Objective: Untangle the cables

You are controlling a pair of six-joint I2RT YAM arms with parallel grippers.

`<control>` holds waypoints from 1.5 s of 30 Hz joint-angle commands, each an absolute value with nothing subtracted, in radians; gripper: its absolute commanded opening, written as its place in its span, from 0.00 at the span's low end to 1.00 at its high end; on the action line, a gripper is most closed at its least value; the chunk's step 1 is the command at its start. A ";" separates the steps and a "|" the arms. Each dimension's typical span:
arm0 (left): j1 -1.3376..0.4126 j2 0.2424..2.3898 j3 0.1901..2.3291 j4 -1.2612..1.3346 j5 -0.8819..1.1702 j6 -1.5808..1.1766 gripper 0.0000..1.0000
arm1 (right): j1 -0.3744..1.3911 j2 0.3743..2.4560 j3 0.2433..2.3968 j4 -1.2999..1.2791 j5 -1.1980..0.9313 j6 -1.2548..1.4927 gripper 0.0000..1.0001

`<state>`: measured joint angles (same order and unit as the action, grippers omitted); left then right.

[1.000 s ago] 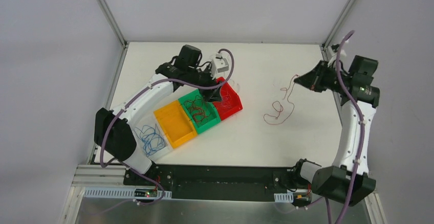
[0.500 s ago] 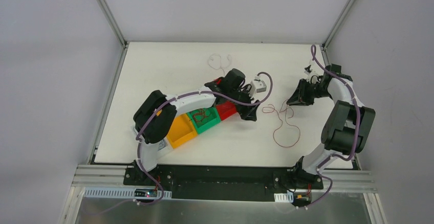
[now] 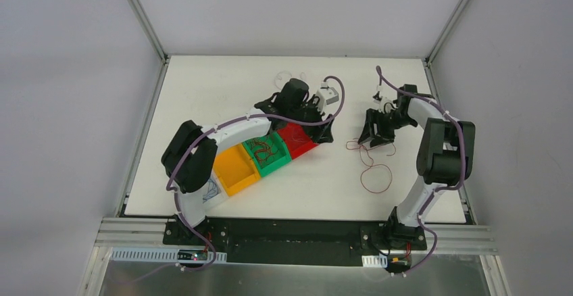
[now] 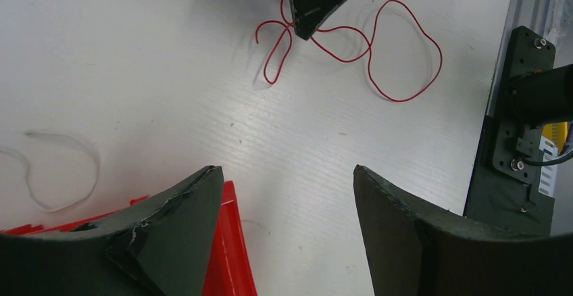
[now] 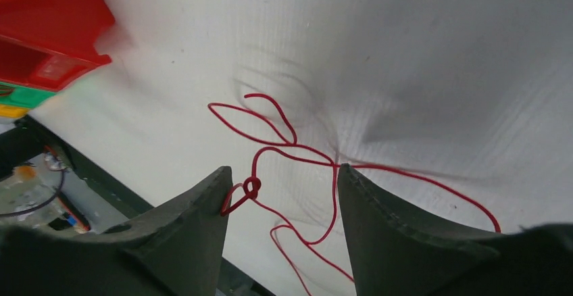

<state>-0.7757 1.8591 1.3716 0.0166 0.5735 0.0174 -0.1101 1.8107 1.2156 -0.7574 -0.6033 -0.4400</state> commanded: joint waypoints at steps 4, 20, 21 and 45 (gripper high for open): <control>-0.745 1.770 1.353 0.022 0.546 0.024 0.73 | 0.017 1.839 1.228 -0.651 -0.425 -0.519 0.61; -0.540 1.556 1.358 -0.125 0.621 -0.070 0.73 | 0.098 1.586 1.329 -0.854 -0.650 -0.594 0.00; -0.515 1.523 1.359 -0.157 0.624 -0.054 0.73 | 0.101 1.539 1.355 -0.862 -0.719 -0.550 0.00; -0.015 1.055 1.164 -0.437 0.666 -0.068 0.79 | 0.654 1.879 1.641 0.519 -1.092 0.771 0.00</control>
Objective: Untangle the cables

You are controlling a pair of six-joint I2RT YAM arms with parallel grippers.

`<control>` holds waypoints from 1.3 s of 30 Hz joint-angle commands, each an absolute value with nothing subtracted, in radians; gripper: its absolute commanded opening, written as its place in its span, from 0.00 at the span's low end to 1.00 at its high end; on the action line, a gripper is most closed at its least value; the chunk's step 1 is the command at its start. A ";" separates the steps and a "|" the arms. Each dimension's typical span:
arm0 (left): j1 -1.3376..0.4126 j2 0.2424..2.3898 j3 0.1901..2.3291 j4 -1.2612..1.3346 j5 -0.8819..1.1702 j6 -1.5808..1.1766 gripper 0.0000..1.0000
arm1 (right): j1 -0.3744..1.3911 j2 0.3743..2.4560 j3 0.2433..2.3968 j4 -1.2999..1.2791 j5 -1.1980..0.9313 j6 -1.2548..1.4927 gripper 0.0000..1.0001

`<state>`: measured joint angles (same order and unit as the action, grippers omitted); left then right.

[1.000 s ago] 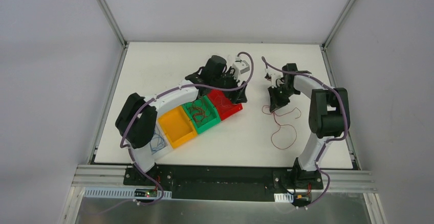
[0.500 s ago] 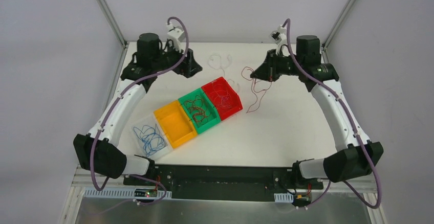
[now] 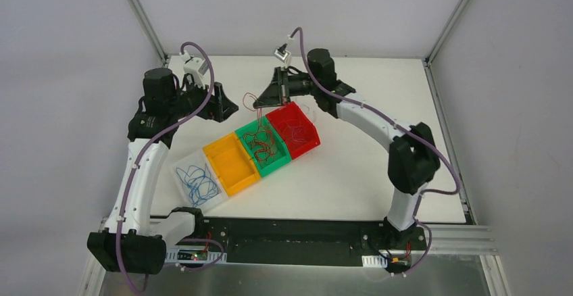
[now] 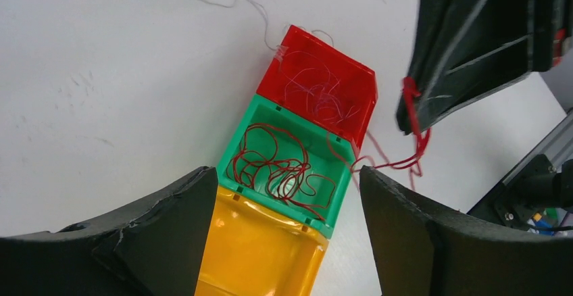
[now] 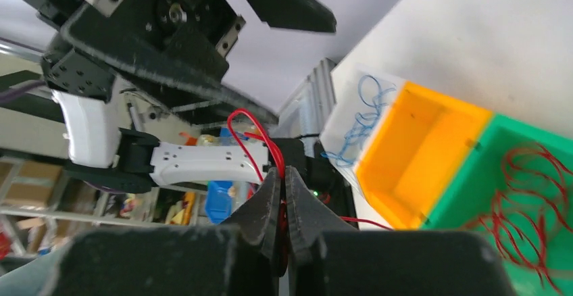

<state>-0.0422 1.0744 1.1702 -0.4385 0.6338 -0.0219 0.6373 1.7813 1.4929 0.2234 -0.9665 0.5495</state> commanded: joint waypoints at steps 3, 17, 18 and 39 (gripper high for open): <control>0.036 1.068 1.174 -0.430 0.655 -0.125 0.79 | 0.668 2.020 1.750 0.559 -1.112 0.838 0.00; 0.185 1.174 1.265 -0.422 0.760 -0.216 0.78 | 0.637 2.277 1.869 0.376 -1.109 0.530 0.00; 0.189 1.173 1.260 -0.423 0.772 -0.212 0.78 | 0.629 2.293 1.891 0.324 -1.108 0.467 0.00; 0.198 1.166 1.231 -0.445 0.816 -0.195 0.78 | 0.709 2.106 1.702 -0.371 -0.598 -0.578 0.00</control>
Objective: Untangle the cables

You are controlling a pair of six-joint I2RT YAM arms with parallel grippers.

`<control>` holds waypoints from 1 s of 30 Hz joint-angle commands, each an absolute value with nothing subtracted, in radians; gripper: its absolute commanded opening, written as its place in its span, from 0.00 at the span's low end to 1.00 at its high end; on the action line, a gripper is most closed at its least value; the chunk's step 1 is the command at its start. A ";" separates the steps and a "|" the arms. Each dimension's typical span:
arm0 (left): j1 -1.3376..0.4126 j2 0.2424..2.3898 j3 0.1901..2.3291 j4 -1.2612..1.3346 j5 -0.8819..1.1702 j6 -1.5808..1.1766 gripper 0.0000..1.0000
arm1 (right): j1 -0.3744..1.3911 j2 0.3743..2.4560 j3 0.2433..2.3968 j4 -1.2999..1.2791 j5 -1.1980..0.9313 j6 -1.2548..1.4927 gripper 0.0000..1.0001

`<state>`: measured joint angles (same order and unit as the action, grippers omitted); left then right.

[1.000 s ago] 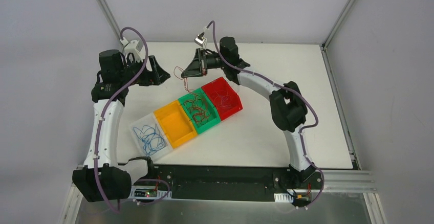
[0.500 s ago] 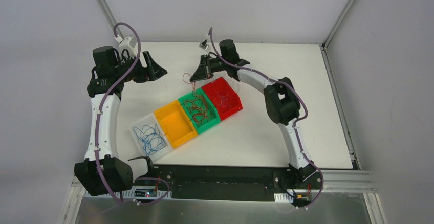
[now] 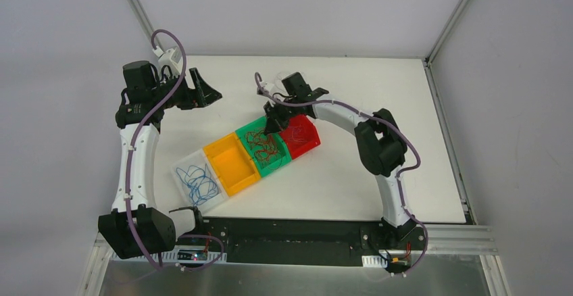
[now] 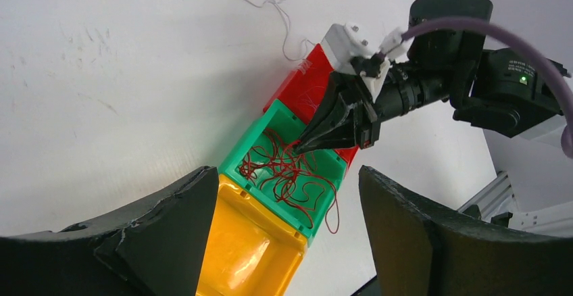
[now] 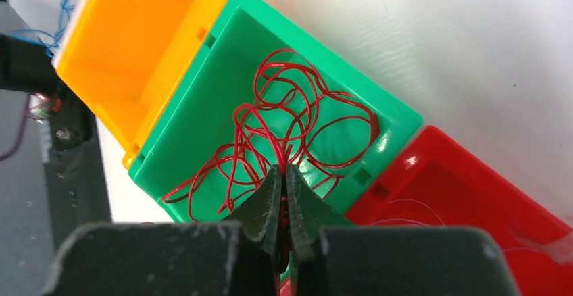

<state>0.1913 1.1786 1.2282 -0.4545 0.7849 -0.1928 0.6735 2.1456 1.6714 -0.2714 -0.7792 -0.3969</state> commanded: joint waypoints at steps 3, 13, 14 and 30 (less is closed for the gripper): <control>0.198 1.164 1.232 -0.445 0.813 -0.195 0.78 | 0.757 2.118 1.735 -0.410 -0.511 -0.617 0.06; 0.198 1.203 1.270 -0.445 0.827 -0.196 0.78 | 0.716 2.065 1.896 -0.618 -0.528 -0.517 0.54; 0.198 1.209 1.274 -0.444 0.831 -0.194 0.78 | 0.702 2.048 1.910 -0.632 -0.552 -0.497 0.59; 0.166 1.276 1.284 -0.378 0.819 -0.211 0.77 | 0.416 2.171 2.120 -0.595 -0.264 -0.154 0.74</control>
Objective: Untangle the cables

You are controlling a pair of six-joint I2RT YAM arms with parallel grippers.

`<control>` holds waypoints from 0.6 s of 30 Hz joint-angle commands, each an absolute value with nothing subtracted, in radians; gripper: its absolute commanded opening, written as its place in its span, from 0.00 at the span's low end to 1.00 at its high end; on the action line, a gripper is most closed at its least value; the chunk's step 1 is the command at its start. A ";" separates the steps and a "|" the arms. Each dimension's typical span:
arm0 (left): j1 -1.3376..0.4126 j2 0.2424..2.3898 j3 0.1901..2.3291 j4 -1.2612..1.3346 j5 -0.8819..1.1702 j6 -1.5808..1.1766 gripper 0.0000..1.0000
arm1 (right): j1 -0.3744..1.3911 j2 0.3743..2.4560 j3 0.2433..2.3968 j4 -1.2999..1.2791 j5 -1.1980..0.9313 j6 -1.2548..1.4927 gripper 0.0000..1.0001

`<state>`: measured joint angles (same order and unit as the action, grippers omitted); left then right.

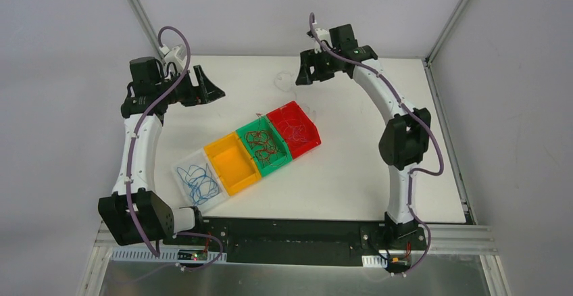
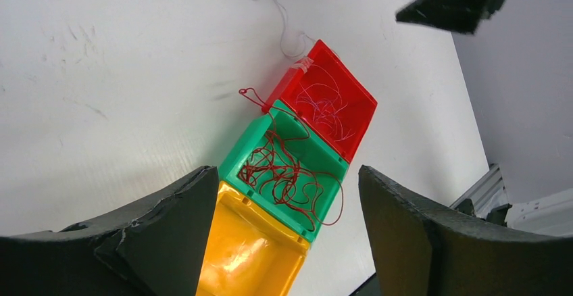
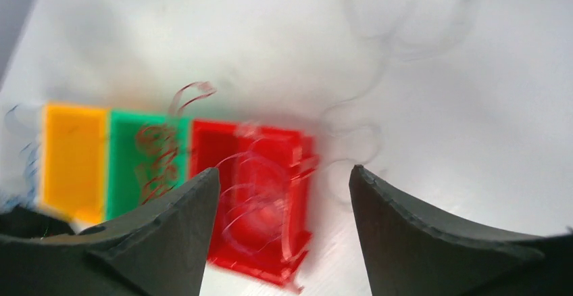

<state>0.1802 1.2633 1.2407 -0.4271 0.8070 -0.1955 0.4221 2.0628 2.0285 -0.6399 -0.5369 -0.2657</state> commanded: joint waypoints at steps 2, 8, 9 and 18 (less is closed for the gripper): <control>0.166 1.284 1.284 -0.374 0.813 -0.217 0.77 | 0.417 2.254 2.214 -0.568 -0.137 -0.139 0.75; 0.165 1.291 1.281 -0.368 0.798 -0.222 0.78 | 0.415 2.428 2.311 -0.418 -0.007 -0.115 0.74; 0.165 1.292 1.280 -0.368 0.793 -0.222 0.77 | 0.416 2.440 2.306 -0.390 -0.013 -0.116 0.74; 0.166 1.290 1.270 -0.365 0.774 -0.225 0.77 | 0.430 2.591 2.366 -0.257 0.022 -0.163 0.59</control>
